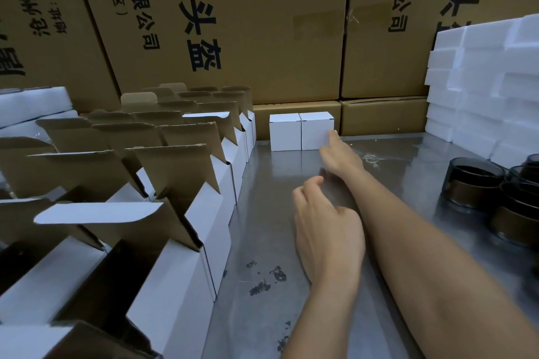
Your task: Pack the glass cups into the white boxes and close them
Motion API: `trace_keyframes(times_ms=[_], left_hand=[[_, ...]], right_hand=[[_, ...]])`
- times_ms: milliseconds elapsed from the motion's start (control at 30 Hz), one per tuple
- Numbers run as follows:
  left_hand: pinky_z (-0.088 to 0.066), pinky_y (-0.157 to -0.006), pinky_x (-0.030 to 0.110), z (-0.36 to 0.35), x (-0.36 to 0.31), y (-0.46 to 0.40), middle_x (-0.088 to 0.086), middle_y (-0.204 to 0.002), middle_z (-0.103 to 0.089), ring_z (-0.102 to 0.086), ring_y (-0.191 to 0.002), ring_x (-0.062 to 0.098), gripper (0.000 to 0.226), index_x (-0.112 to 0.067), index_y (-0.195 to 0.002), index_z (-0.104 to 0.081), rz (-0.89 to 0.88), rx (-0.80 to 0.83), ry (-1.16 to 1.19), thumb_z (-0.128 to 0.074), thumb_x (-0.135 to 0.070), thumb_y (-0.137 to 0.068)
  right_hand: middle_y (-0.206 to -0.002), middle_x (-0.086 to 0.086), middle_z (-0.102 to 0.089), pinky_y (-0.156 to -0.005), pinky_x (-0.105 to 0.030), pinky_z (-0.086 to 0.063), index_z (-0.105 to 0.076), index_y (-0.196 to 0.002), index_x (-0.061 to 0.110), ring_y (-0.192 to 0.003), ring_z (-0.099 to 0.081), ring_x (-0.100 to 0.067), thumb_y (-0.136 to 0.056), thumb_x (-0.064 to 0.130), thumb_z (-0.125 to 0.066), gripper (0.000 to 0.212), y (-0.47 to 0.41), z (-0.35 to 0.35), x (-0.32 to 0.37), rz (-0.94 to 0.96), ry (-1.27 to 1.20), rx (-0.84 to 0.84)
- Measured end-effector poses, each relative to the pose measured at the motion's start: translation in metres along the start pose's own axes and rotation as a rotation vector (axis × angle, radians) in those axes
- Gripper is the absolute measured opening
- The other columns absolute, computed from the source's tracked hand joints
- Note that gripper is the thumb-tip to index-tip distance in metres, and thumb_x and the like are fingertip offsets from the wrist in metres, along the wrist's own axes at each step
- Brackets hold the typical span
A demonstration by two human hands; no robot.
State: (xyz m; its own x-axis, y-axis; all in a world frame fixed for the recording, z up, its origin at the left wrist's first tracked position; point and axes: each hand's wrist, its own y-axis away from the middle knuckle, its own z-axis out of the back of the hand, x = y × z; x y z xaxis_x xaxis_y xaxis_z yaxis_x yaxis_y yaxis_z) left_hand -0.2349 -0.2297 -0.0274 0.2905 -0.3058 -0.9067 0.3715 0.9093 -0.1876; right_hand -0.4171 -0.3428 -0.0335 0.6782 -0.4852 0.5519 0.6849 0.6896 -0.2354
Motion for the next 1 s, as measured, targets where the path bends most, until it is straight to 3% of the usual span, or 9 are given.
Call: trace_keyframes(times_ms=[100, 367, 500, 633, 767, 833, 900, 1000], left_hand=[[-0.043, -0.090, 0.035, -0.001, 0.000, 0.000, -0.014, -0.133, -0.038, -0.050, -0.113, 0.015, 0.049, -0.031, -0.129, -0.041, -0.006, -0.005, -0.005, -0.039, -0.005, -0.088], [-0.042, -0.087, 0.032, -0.003, 0.002, -0.002, -0.013, -0.134, -0.039, -0.049, -0.116, 0.015, 0.049, -0.033, -0.130, -0.041, -0.008, -0.004, -0.043, -0.040, -0.009, -0.088], [-0.041, -0.088, 0.032, -0.004, 0.009, -0.013, -0.010, -0.136, -0.041, -0.051, -0.116, 0.017, 0.050, -0.028, -0.130, -0.045, -0.011, -0.035, -0.024, -0.040, -0.005, -0.086], [-0.039, -0.090, 0.026, 0.002, 0.005, -0.002, 0.000, -0.130, -0.049, -0.053, -0.111, 0.020, 0.048, -0.018, -0.122, -0.053, -0.052, -0.046, 0.115, -0.040, 0.005, -0.082], [-0.036, -0.083, 0.018, 0.014, 0.003, 0.016, 0.005, -0.115, -0.061, -0.056, -0.104, 0.017, 0.046, -0.012, -0.106, -0.062, -0.089, 0.015, 0.147, -0.038, 0.013, -0.076], [-0.037, -0.083, 0.016, 0.019, 0.003, 0.035, 0.007, -0.108, -0.064, -0.058, -0.100, 0.017, 0.044, -0.009, -0.101, -0.065, -0.132, 0.048, 0.124, -0.039, 0.015, -0.075], [-0.037, -0.082, 0.014, 0.026, 0.004, 0.056, 0.006, -0.104, -0.064, -0.057, -0.095, 0.013, 0.043, -0.008, -0.098, -0.067, -0.164, 0.068, 0.111, -0.039, 0.016, -0.076], [-0.039, -0.082, 0.017, 0.040, 0.010, 0.085, 0.002, -0.100, -0.062, -0.057, -0.094, 0.012, 0.043, -0.015, -0.092, -0.068, -0.193, 0.096, 0.096, -0.040, 0.015, -0.077]], right_hand=[[-0.154, -0.010, -0.030, -0.104, -0.046, -0.033, -0.019, -0.148, 0.012, -0.131, -0.039, -0.032, -0.095, 0.017, -0.030, 0.054, 0.002, 0.001, 0.001, 0.014, 0.013, 0.020], [-0.137, -0.014, -0.049, -0.095, -0.042, -0.041, -0.040, -0.132, 0.006, -0.121, -0.047, -0.034, -0.096, 0.017, -0.035, 0.038, 0.030, 0.012, 0.006, -0.043, -0.076, -0.083], [-0.139, -0.011, -0.048, -0.096, -0.039, -0.038, -0.041, -0.135, 0.010, -0.127, -0.045, -0.030, -0.096, 0.019, -0.041, 0.041, 0.064, 0.016, 0.008, -0.129, -0.204, -0.111], [-0.133, -0.008, -0.055, -0.094, -0.035, -0.041, -0.051, -0.128, 0.015, -0.122, -0.049, -0.028, -0.093, 0.018, -0.045, 0.036, 0.127, 0.040, 0.003, -0.161, -0.182, -0.134], [-0.123, -0.006, -0.061, -0.087, -0.034, -0.043, -0.061, -0.115, 0.017, -0.117, -0.051, -0.027, -0.090, 0.016, -0.045, 0.030, 0.186, 0.055, 0.003, -0.108, -0.038, -0.136], [-0.129, -0.008, -0.056, -0.097, -0.035, -0.037, -0.060, -0.117, 0.015, -0.123, -0.045, -0.026, -0.088, 0.016, -0.047, 0.031, 0.208, 0.060, 0.001, -0.076, 0.106, -0.229], [-0.146, -0.013, -0.039, -0.112, -0.040, -0.020, -0.055, -0.123, 0.012, -0.138, -0.027, -0.028, -0.089, 0.021, -0.049, 0.036, 0.221, 0.067, -0.003, -0.072, 0.322, -0.311], [-0.157, -0.021, -0.012, -0.117, -0.049, -0.003, -0.046, -0.133, 0.007, -0.145, -0.007, -0.038, -0.092, 0.037, -0.050, 0.051, 0.222, 0.088, -0.011, -0.186, 0.545, -0.218]])
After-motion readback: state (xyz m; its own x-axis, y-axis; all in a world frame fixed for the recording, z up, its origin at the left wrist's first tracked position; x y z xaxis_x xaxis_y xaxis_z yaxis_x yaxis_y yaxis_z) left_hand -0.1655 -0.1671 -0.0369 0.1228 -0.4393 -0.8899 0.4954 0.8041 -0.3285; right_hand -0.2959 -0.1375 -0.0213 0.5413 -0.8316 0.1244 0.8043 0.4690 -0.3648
